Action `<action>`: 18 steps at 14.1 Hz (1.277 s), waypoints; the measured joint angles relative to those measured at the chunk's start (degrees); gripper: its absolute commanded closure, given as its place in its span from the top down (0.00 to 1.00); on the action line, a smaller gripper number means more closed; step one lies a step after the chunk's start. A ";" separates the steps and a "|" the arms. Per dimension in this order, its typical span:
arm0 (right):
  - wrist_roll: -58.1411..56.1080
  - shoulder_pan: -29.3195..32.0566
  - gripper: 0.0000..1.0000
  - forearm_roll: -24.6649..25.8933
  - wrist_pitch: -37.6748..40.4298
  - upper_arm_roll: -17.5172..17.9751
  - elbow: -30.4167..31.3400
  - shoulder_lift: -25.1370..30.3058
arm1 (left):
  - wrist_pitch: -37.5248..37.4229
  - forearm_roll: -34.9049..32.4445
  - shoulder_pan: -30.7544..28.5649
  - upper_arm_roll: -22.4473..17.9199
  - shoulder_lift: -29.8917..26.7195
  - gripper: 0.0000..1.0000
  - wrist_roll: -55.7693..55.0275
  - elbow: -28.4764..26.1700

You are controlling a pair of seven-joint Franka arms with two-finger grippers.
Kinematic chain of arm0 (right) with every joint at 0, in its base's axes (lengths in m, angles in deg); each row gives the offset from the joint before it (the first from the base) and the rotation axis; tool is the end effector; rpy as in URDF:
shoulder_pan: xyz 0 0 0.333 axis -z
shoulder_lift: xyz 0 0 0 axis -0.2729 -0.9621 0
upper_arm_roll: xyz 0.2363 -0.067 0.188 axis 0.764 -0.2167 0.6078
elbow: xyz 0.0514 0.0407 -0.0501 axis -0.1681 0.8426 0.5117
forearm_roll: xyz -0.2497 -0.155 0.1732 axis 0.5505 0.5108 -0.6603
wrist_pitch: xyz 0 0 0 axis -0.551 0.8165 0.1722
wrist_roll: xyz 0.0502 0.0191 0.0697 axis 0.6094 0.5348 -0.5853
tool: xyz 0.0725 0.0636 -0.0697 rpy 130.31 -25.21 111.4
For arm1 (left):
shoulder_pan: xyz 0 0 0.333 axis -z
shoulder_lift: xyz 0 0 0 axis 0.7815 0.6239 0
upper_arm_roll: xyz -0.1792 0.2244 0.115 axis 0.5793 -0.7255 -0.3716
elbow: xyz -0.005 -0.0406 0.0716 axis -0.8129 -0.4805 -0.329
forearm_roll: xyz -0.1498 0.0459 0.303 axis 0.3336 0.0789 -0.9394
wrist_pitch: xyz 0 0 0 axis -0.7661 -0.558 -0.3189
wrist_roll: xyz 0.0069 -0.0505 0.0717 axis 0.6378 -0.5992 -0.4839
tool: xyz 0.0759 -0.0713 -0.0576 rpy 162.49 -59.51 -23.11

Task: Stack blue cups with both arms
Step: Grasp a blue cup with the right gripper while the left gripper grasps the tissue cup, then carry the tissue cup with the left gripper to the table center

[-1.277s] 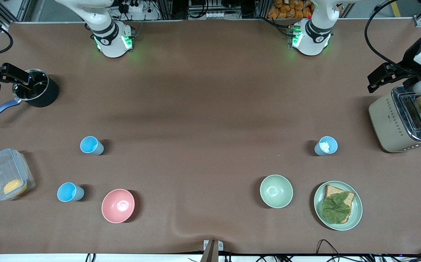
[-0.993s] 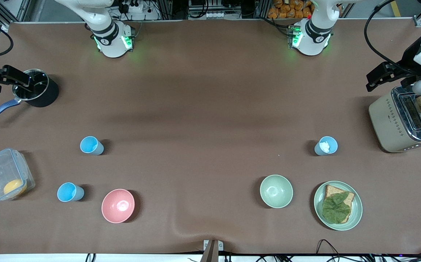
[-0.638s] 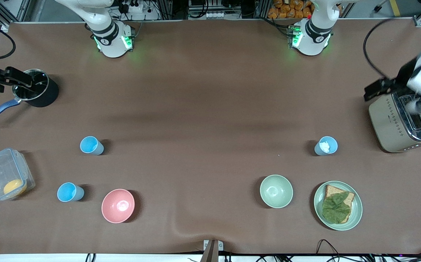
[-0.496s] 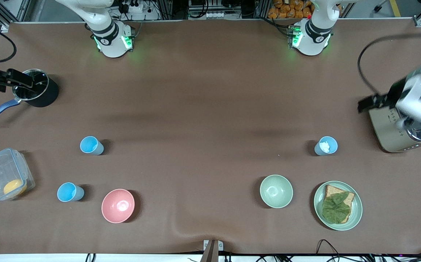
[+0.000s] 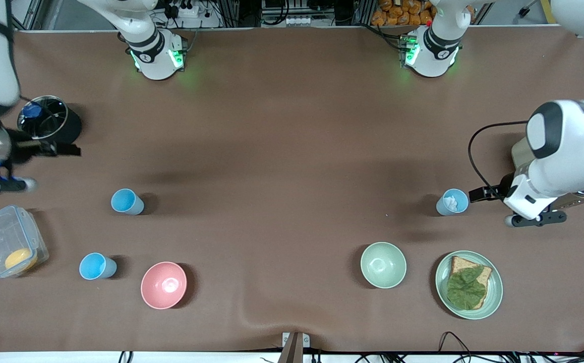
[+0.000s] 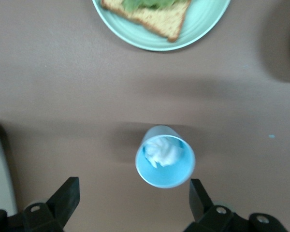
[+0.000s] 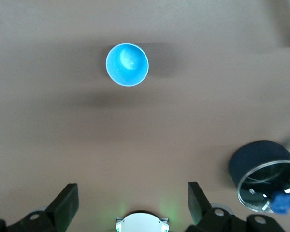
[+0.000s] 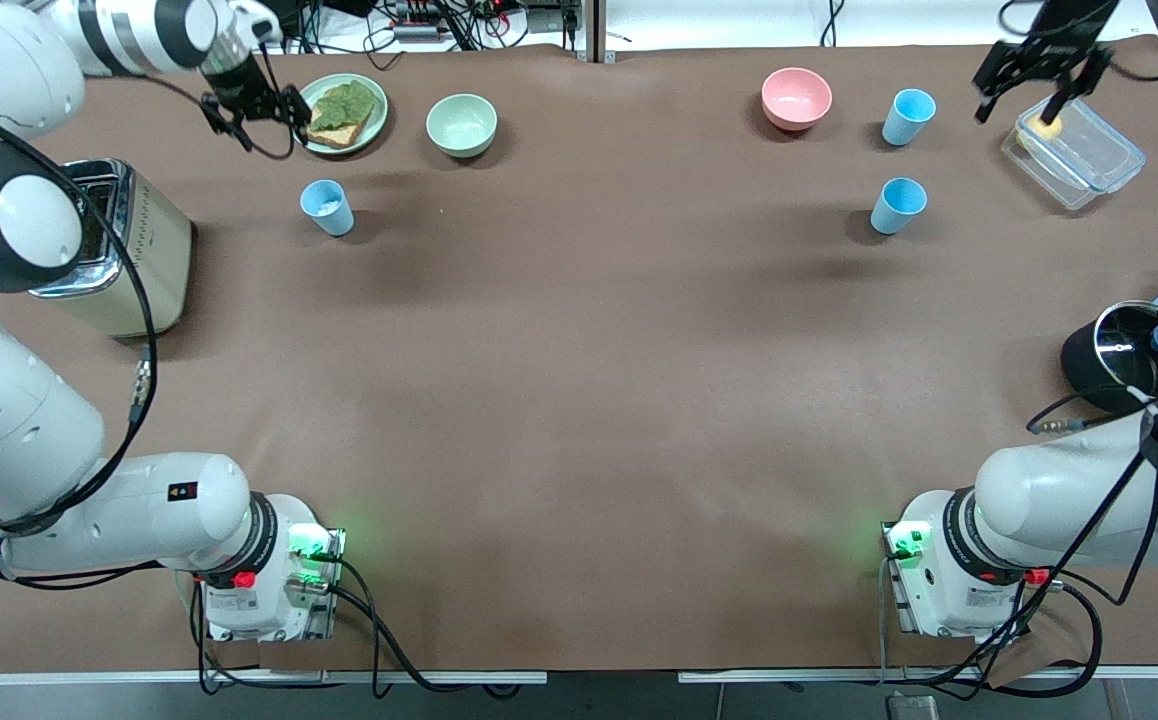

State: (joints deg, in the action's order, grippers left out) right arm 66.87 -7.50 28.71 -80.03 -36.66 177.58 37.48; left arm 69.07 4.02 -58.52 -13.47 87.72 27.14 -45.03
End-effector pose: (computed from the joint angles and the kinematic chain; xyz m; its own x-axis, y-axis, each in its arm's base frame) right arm 0.5348 -0.0463 0.4437 0.9269 -0.0089 -0.3753 -0.0324 -0.9979 -0.0564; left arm 0.5761 0.0042 0.3472 0.9945 0.0647 -0.0823 0.0665 -0.9976 0.0194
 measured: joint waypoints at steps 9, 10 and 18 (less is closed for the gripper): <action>0.05 -0.37 1.00 0.00 -19.85 0.26 5.97 -8.24 | 4.62 0.00 -0.88 0.15 6.72 0.67 1.72 -1.10; 0.05 -0.14 1.00 0.00 -21.79 0.21 6.29 -9.33 | 5.56 0.00 -0.87 0.17 6.97 0.50 1.72 -1.62; 0.04 1.14 1.00 0.00 -26.03 -0.24 6.76 -14.05 | 8.06 0.00 0.22 1.00 7.52 0.00 1.82 -2.73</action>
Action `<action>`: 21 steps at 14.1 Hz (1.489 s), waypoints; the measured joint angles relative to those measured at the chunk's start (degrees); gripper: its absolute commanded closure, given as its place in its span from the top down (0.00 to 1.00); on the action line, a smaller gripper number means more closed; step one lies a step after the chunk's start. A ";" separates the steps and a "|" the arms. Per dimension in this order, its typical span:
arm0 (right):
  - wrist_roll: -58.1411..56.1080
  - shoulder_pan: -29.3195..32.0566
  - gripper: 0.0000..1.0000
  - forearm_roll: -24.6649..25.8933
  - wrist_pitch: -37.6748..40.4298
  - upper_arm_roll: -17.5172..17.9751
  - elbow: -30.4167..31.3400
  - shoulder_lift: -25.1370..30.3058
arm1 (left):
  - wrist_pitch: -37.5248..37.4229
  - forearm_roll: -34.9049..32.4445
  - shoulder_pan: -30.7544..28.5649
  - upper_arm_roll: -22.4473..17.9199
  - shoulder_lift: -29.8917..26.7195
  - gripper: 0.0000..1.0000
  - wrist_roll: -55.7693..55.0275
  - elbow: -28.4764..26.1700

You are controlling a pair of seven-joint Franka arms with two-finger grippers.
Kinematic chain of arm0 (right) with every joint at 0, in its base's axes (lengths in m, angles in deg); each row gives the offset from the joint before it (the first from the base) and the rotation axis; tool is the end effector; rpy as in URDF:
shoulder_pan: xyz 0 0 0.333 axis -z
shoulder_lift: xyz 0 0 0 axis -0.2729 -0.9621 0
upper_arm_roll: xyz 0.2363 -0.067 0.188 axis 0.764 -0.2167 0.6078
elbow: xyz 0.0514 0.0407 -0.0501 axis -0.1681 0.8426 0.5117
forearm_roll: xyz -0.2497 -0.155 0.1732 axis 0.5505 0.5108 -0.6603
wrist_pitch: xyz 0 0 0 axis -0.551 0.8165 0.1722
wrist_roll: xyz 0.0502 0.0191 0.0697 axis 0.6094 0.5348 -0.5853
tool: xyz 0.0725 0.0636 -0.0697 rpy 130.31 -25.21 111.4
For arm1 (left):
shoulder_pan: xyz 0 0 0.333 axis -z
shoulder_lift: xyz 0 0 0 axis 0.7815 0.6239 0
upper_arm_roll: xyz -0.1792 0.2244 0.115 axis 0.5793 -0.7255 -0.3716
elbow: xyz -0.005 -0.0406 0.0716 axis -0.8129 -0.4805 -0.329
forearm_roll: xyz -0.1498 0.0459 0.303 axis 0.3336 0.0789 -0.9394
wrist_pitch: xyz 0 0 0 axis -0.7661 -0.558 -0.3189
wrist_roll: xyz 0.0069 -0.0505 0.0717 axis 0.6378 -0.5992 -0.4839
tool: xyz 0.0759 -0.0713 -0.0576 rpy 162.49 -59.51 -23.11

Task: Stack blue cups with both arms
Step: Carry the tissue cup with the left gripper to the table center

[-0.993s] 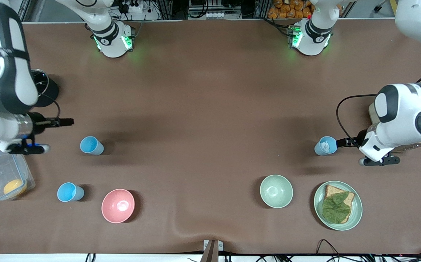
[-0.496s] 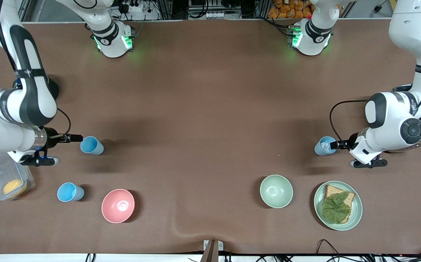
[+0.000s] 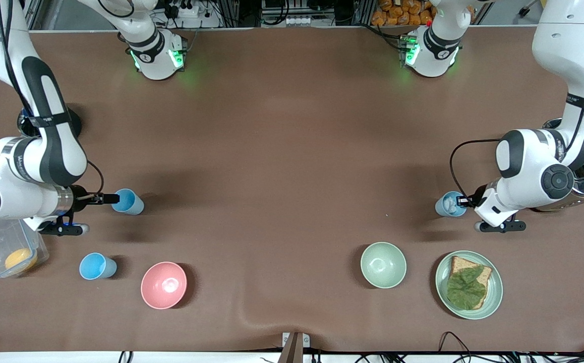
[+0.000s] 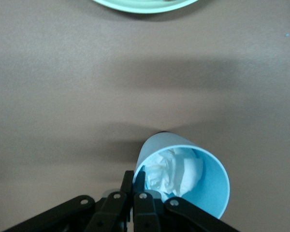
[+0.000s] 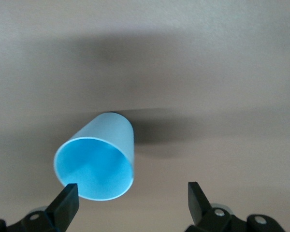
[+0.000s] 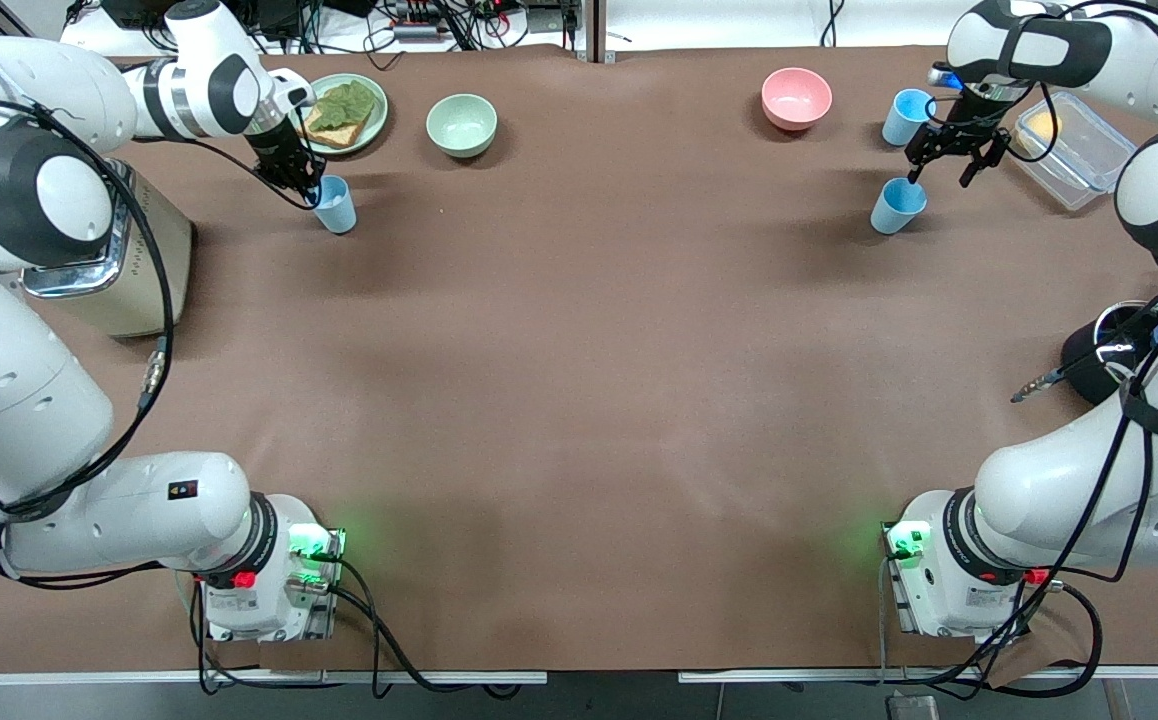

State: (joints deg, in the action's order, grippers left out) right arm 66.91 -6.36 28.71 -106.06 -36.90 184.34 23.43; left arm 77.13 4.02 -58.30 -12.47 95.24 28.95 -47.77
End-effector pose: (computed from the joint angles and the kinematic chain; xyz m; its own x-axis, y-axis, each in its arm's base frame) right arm 0.5782 -0.0648 0.2812 0.9562 -0.0457 -0.2892 -0.0656 -0.9961 -0.0594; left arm 0.5771 -0.0087 0.2649 0.9928 0.0136 -0.1187 0.0192 -0.9988 0.0459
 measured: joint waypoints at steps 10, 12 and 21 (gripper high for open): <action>0.57 0.89 1.00 -2.99 -7.75 -0.05 3.34 -1.66 | -4.59 0.44 9.01 22.30 -6.00 0.00 -36.28 6.09; 0.64 1.65 1.00 -6.82 -7.94 -0.06 3.95 -2.04 | -4.56 -2.72 15.94 22.22 -3.29 0.00 -47.04 8.33; 0.63 2.49 0.00 -8.87 -8.47 -0.06 4.13 -2.33 | -1.59 -13.19 36.31 19.19 12.45 0.00 -73.15 19.07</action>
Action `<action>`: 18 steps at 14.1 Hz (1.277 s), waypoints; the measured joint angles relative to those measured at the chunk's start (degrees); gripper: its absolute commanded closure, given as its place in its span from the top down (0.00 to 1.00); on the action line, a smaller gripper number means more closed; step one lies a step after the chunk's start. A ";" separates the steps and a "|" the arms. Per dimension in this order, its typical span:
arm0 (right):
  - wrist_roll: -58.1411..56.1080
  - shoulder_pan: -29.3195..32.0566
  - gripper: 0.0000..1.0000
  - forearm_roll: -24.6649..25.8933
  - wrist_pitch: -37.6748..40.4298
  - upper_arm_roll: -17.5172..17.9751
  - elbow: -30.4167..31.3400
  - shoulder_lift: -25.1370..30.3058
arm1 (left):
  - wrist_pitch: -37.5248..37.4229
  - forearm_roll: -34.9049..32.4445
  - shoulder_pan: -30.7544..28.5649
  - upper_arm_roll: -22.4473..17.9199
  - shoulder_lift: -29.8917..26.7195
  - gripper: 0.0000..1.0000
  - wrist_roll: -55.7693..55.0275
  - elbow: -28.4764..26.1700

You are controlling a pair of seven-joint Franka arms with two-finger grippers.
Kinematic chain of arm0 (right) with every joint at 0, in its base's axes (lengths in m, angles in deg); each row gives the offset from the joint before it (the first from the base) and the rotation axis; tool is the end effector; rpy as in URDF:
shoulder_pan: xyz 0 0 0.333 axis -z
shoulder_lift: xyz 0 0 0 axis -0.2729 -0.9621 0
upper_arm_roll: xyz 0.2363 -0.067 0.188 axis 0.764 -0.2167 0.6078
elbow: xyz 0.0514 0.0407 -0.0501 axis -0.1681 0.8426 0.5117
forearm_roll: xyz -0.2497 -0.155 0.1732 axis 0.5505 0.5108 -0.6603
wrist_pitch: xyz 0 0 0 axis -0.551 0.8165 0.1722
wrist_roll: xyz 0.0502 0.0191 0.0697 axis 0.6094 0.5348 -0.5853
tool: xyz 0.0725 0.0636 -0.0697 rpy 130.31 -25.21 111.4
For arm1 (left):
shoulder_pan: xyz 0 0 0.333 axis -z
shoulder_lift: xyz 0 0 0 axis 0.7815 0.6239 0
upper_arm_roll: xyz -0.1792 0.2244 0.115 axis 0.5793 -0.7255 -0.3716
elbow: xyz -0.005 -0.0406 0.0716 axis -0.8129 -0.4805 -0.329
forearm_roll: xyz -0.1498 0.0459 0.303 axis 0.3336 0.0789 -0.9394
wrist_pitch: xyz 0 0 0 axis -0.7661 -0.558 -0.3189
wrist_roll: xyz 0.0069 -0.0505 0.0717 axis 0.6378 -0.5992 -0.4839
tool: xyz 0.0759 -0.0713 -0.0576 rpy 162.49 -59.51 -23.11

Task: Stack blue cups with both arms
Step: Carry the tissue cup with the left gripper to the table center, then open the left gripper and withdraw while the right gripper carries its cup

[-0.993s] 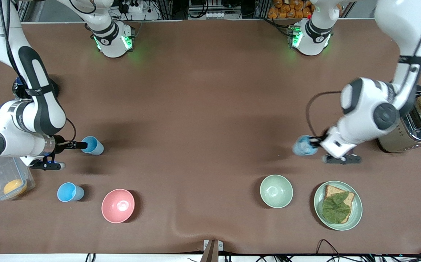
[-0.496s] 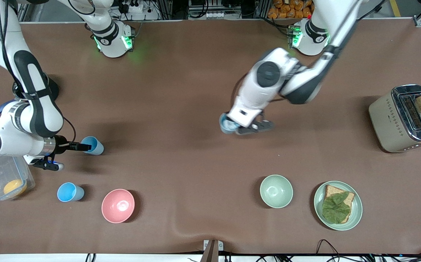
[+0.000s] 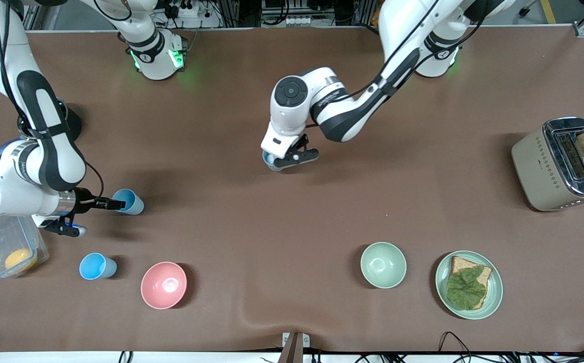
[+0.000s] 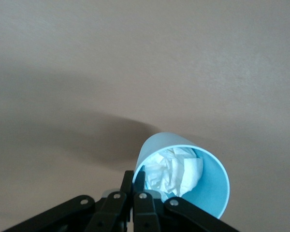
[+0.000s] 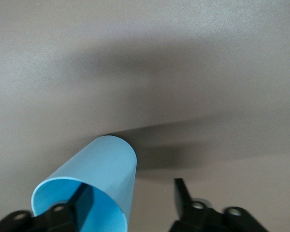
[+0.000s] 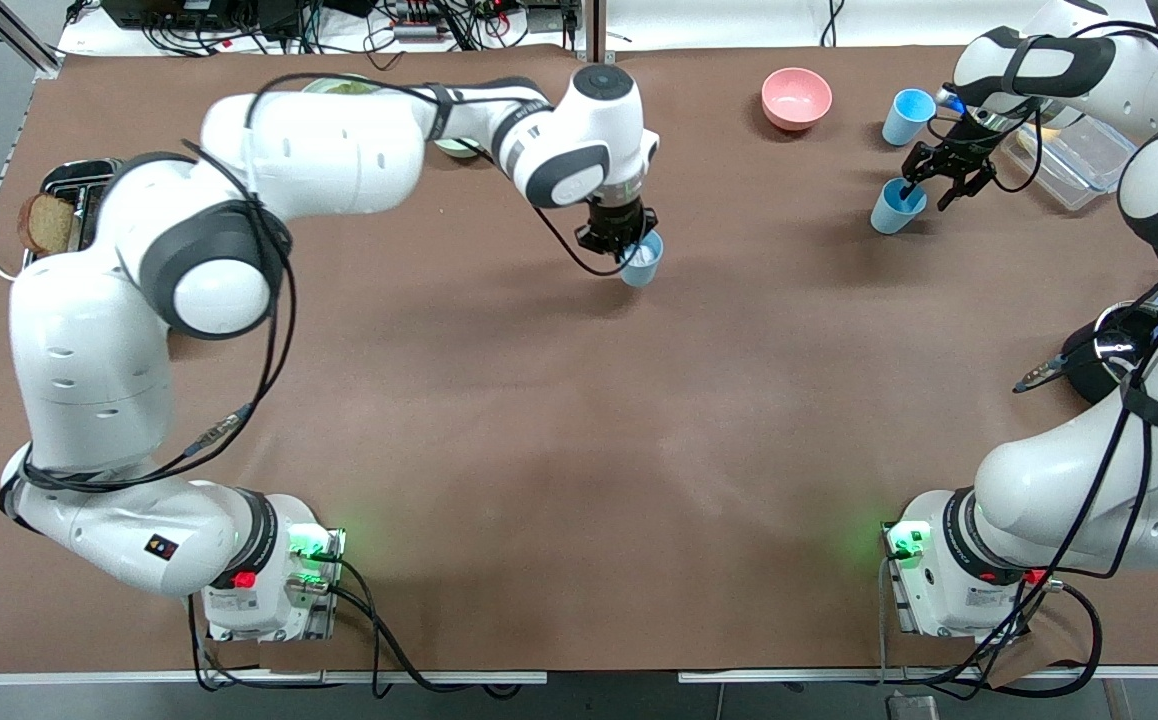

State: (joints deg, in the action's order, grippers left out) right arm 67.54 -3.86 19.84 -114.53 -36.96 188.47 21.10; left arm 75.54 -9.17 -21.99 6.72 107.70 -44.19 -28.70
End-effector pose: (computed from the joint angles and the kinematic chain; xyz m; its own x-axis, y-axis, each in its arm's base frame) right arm 0.5729 -0.0807 0.2407 0.9490 -0.1817 -0.2579 -0.2280 -0.9599 -0.1629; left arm 0.4092 -0.5144 0.2898 0.9590 0.2732 -0.0761 0.2786 -0.9576 0.0731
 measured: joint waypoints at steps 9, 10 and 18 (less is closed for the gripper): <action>-0.15 -0.04 0.00 -0.10 1.15 0.61 -0.55 0.36 | 1.20 0.00 1.33 -3.21 1.57 1.00 -2.43 2.50; -0.19 -0.28 0.00 -0.10 3.41 0.87 -1.37 0.92 | 1.15 0.00 0.57 -3.34 0.63 1.00 -2.64 3.01; 3.35 -7.99 0.00 -4.52 22.97 1.94 -11.91 7.06 | -14.70 0.73 -18.35 -3.53 -18.93 1.00 15.36 4.17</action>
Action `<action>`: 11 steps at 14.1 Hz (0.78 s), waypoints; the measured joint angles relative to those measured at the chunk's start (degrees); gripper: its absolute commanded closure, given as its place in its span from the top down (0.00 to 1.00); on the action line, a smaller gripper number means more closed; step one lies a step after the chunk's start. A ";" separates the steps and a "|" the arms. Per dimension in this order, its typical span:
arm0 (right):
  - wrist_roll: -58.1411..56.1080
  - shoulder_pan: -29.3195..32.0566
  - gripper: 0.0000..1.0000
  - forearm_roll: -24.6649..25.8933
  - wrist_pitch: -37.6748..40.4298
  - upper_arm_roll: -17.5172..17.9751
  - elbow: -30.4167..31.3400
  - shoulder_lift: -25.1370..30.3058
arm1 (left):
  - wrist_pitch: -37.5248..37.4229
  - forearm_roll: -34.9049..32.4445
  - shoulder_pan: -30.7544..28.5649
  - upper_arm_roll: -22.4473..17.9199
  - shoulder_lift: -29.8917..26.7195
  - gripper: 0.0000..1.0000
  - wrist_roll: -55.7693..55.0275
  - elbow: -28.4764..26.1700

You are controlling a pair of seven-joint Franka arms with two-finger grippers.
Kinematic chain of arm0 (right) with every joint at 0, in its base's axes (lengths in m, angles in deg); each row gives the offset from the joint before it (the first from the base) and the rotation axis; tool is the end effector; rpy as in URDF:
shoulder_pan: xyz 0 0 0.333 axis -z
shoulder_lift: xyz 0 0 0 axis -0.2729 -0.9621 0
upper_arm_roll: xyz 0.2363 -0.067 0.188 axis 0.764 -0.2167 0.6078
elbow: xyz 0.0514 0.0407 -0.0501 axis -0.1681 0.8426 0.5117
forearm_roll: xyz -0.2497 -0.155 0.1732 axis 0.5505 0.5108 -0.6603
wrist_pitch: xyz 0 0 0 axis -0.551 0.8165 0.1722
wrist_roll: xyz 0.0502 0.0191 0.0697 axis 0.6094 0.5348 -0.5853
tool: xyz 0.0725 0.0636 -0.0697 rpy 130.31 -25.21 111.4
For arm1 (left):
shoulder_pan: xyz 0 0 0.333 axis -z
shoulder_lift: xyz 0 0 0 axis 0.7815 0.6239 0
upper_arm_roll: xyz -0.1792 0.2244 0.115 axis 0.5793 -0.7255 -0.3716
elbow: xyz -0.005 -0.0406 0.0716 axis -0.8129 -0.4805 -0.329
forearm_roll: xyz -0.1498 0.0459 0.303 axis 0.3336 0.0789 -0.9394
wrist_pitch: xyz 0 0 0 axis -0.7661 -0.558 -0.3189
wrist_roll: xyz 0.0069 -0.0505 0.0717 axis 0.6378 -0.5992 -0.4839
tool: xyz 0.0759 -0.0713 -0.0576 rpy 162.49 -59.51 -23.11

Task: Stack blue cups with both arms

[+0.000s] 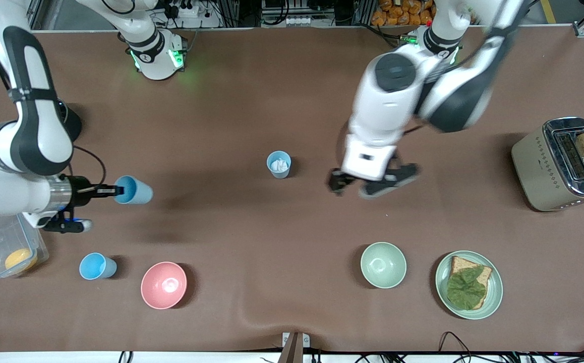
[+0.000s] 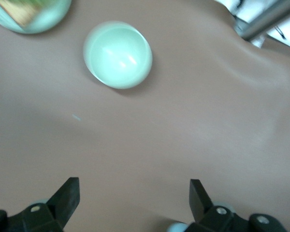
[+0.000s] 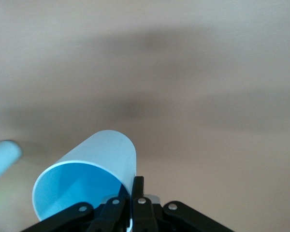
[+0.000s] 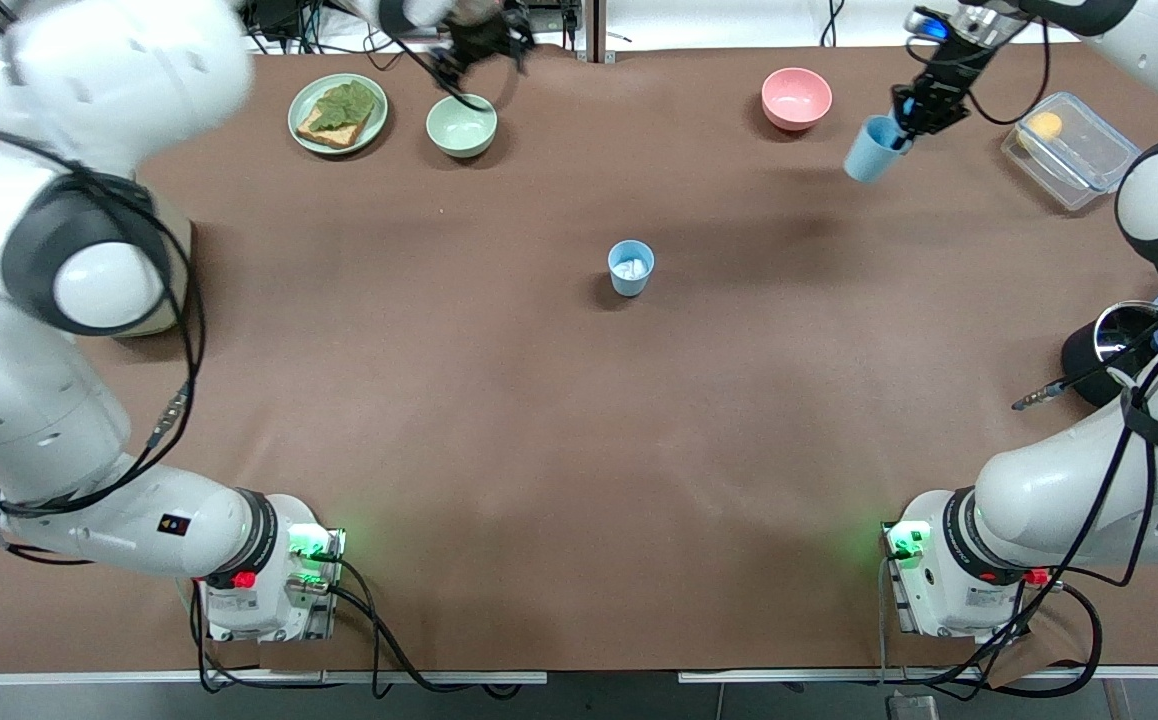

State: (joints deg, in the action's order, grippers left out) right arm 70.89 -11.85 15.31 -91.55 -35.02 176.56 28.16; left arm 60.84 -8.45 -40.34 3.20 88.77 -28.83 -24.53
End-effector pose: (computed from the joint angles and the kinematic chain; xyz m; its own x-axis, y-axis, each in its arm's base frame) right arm 0.5818 0.0319 0.3720 0.9437 -0.0134 -0.3305 -0.1035 -0.9609 -0.2566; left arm 0.5419 -0.3119 0.4885 0.9094 0.3894 0.1464 0.3816 -0.9209 0.0792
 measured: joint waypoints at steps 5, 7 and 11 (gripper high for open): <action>17.68 -16.64 0.00 -5.75 -2.06 0.66 -1.07 0.38 | -9.57 11.34 -18.13 -0.10 -6.33 1.00 33.27 -0.38; 26.94 -22.55 0.00 -5.73 -5.67 0.61 -1.11 0.22 | -13.32 12.72 -21.75 -0.35 -8.50 1.00 39.61 -0.40; 36.91 -26.03 0.00 -5.83 -9.46 0.50 -1.09 -0.46 | -19.52 12.91 -24.28 -1.48 -13.59 1.00 46.60 -0.65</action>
State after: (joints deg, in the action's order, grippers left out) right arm 107.80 -37.89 9.48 -101.01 -34.52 175.47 27.70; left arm 41.32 4.47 -64.62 1.72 75.18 17.76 -25.18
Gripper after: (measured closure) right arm 0.969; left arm 0.000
